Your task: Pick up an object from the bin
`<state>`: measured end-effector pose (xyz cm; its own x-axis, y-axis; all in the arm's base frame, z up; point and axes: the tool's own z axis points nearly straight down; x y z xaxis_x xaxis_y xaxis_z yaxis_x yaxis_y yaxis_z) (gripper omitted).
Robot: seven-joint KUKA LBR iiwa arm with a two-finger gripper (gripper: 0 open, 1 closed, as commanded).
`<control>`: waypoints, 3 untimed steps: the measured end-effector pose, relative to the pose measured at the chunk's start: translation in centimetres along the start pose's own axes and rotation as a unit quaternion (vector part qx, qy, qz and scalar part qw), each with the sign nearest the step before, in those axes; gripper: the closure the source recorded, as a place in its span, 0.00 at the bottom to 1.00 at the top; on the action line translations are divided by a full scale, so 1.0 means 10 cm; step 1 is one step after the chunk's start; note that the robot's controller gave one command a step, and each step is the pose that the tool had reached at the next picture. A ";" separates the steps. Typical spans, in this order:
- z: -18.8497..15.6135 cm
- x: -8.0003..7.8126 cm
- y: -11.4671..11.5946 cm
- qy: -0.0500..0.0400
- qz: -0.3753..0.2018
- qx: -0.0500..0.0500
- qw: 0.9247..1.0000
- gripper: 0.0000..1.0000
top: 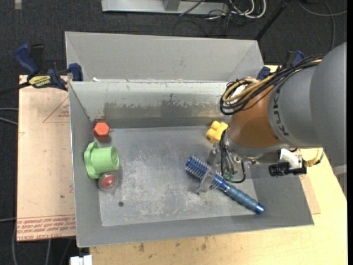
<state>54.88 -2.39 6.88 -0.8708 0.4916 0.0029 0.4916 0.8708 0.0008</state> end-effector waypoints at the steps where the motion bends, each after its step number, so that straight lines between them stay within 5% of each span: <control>1: 0.00 0.00 0.00 0.000 -0.001 0.000 1.000 0.00; 2: 0.00 0.00 0.01 0.000 -0.001 0.000 1.000 1.00; 3: -0.24 0.00 0.01 -0.002 -0.002 -0.001 1.000 1.00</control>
Offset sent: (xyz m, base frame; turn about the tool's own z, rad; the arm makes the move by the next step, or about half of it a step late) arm 0.0000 0.0000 0.0000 0.0000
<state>54.92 -2.25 9.29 -0.8726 0.4884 -0.0011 0.4884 0.8726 0.0023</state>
